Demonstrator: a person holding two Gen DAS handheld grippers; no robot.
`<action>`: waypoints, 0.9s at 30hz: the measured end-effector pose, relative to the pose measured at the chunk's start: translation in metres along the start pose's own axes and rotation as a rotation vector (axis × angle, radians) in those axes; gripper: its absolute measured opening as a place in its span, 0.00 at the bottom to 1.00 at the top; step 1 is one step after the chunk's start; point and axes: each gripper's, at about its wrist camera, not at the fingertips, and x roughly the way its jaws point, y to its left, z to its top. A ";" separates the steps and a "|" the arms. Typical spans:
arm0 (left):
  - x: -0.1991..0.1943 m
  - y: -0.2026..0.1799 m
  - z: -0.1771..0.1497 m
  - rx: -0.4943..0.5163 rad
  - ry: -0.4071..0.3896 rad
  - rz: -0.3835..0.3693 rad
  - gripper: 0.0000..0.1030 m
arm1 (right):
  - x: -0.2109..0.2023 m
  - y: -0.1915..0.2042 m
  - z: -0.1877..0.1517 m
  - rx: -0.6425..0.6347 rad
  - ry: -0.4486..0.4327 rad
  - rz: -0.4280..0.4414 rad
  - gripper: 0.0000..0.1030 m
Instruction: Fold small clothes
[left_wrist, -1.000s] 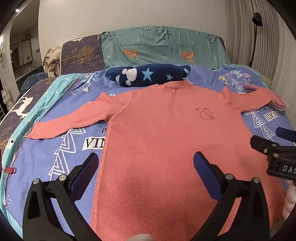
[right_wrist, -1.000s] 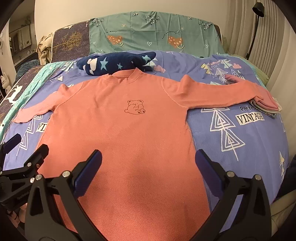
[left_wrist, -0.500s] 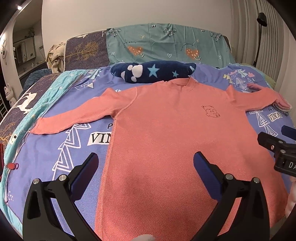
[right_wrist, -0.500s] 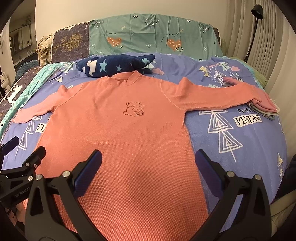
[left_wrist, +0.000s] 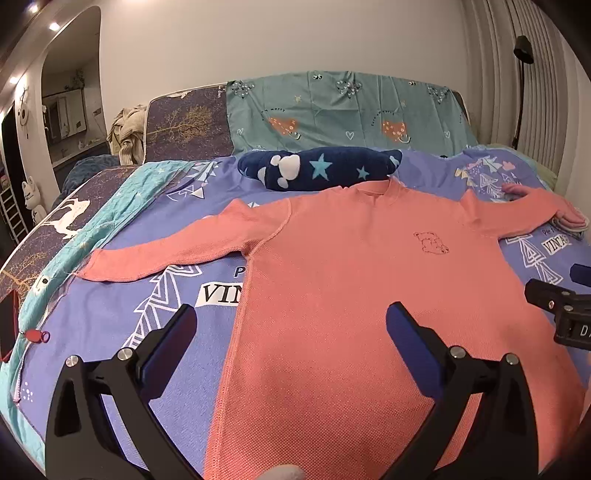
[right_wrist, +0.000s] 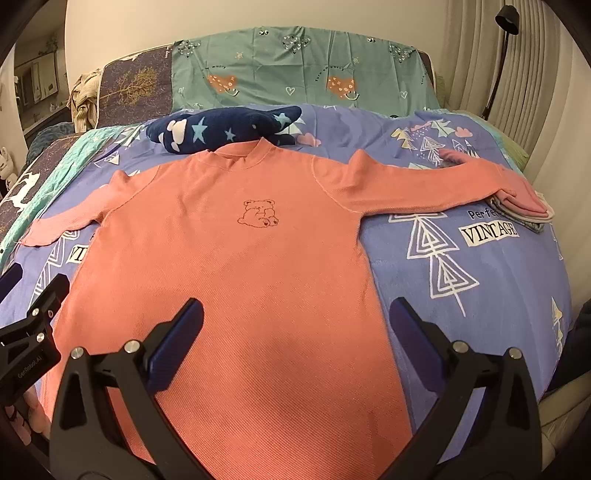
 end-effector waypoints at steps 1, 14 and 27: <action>0.000 -0.001 -0.001 0.009 0.006 -0.011 0.99 | 0.000 0.000 -0.001 0.001 0.001 0.000 0.98; 0.004 -0.005 -0.007 0.030 0.068 -0.054 0.99 | 0.002 -0.004 -0.005 0.015 0.009 0.000 0.98; 0.000 -0.001 -0.008 0.003 0.051 -0.043 0.99 | 0.004 -0.005 -0.009 0.022 0.020 0.001 0.98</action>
